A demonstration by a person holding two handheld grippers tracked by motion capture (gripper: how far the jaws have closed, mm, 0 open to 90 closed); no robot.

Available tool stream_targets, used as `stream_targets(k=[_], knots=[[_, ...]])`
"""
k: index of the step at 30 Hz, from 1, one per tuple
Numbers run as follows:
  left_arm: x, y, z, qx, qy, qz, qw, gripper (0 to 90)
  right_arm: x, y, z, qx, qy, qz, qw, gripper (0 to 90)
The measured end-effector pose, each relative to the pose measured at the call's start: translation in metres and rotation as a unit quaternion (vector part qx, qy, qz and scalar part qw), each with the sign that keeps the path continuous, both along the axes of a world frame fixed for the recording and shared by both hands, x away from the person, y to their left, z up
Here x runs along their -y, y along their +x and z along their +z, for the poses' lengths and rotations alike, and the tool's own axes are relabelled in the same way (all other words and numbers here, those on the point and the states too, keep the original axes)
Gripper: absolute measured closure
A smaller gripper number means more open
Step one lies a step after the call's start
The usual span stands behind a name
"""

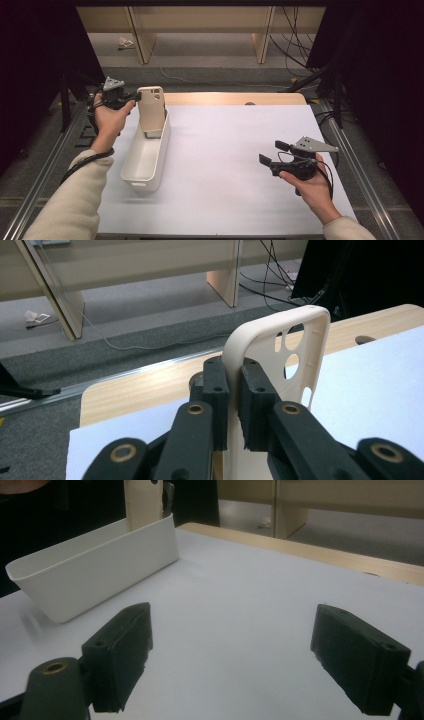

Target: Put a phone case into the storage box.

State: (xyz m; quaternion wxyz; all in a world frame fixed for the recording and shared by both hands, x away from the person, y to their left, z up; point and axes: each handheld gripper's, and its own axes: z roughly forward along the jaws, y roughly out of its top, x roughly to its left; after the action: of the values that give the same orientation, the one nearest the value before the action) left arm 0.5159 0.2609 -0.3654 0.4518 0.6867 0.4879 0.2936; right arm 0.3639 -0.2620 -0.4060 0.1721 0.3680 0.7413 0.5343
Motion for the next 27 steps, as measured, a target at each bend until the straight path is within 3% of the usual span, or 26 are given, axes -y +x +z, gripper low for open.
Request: stream_targets(k=[16, 27], knots=[[0.0, 0.006, -0.018, -0.008, -0.005, 0.01, 0.9999, 82.6, 0.0, 0.0, -0.001, 0.0, 0.0, 0.002, 1.0, 17.9], [0.0, 0.011, -0.031, -0.02, 0.014, 0.024, 0.9994, 80.1, 0.0, 0.0, -0.001, -0.002, 0.002, 0.003, 1.0, 18.0]])
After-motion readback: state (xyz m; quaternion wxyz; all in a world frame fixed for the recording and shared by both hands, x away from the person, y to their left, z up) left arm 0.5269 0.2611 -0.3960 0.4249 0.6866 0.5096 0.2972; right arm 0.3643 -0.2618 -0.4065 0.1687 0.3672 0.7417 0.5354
